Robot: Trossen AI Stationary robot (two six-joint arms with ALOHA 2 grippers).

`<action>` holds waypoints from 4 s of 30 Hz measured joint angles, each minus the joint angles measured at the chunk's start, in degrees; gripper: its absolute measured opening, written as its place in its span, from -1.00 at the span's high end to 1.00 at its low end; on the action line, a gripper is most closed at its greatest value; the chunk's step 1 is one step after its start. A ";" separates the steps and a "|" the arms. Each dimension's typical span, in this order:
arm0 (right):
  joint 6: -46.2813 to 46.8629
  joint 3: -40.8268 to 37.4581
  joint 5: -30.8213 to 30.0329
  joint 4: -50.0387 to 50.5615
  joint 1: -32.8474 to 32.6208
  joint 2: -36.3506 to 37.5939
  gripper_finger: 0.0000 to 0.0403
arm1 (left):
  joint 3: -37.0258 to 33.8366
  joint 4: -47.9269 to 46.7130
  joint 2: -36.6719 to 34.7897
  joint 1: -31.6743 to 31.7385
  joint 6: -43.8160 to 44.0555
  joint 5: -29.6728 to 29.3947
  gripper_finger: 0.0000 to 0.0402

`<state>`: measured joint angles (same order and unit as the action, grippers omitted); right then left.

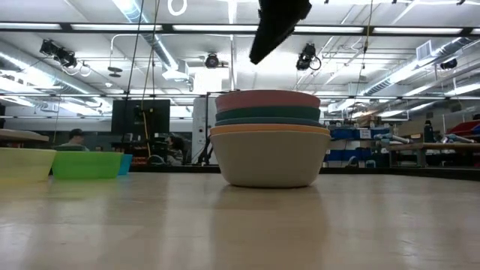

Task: Nest bowls inside each other
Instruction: Stack the yellow bowl on top of the pink bowl, then stack the light green bowl on top of the yellow bowl

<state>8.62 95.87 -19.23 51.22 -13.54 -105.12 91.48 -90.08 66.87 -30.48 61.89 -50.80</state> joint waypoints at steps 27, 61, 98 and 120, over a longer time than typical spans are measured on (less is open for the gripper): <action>-12.00 0.79 -13.26 -0.15 11.93 37.73 0.47 | -42.48 17.53 1.43 -3.45 22.26 45.63 -0.21; -12.07 0.77 -13.96 -0.88 11.91 36.74 0.47 | -55.21 38.33 1.40 -3.39 18.27 42.87 0.94; -12.17 0.77 -13.69 -1.36 11.91 36.74 0.49 | 4.89 42.99 41.25 21.99 -46.25 47.49 0.99; -11.26 0.75 -13.68 1.34 11.89 36.76 0.49 | 4.79 17.60 33.52 20.41 -34.92 30.13 -0.08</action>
<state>-2.64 96.62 -32.91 52.56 -1.65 -68.36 96.27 -72.49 100.39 -10.07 26.97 -20.67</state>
